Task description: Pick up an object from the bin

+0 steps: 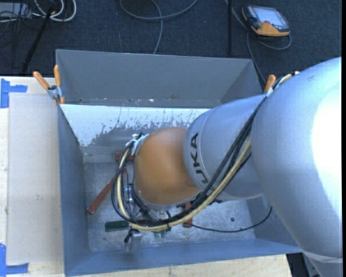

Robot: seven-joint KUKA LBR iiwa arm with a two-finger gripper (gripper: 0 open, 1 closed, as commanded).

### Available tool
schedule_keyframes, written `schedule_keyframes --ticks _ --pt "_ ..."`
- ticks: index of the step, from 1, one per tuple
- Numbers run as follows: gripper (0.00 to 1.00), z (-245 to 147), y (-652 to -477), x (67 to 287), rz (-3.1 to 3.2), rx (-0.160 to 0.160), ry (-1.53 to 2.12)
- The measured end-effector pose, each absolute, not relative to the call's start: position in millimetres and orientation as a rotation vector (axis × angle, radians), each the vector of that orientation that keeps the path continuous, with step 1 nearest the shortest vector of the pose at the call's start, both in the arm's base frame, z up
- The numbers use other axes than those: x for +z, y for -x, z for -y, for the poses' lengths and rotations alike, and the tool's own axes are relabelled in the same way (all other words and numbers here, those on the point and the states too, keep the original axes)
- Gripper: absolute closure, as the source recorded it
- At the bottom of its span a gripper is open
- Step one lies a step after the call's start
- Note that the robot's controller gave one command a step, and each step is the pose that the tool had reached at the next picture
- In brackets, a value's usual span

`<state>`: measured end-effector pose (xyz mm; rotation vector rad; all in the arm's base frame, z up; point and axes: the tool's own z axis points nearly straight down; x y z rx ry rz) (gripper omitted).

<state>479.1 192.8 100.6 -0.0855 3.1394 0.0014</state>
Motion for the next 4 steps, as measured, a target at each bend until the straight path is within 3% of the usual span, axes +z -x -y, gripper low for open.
schedule_keyframes --ticks 1,2,3,4 --pt "0.00 -185.4 -482.4 102.1 -3.143 -0.001 0.032" --pt "0.00 -183.4 -476.6 69.8 -3.136 0.002 -0.064" --pt "0.00 -183.0 -478.2 70.3 -3.136 0.003 -0.070" --pt "1.00 -182.8 -477.0 69.5 -3.141 0.001 -0.073"
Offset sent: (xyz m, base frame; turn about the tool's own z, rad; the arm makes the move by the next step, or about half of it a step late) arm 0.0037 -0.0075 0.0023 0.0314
